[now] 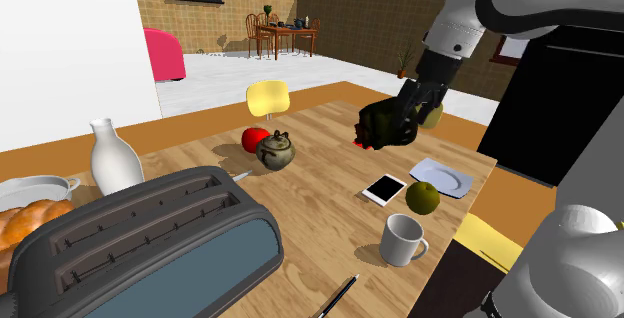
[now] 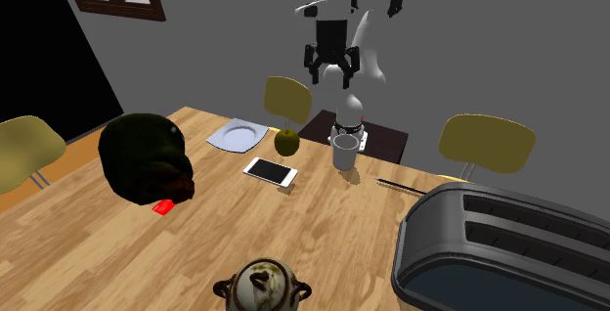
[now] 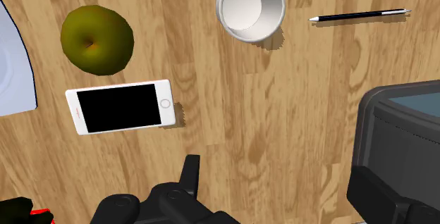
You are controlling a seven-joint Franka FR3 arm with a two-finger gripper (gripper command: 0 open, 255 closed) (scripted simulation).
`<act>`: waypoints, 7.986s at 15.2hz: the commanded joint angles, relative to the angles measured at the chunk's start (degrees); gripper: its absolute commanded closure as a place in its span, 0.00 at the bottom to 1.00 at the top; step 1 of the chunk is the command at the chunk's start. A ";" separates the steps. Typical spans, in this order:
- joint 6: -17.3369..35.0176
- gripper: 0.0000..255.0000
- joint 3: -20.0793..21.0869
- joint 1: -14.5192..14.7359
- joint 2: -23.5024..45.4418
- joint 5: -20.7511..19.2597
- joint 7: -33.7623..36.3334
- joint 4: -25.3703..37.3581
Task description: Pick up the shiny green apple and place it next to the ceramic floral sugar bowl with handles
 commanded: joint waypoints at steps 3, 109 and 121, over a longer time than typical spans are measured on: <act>2.33 0.00 -0.99 -0.82 -1.83 -1.24 -1.26 -4.02; 8.98 1.00 8.92 -4.70 26.73 -7.53 10.04 20.36; 12.42 1.00 13.39 -3.04 38.43 -10.67 17.24 28.01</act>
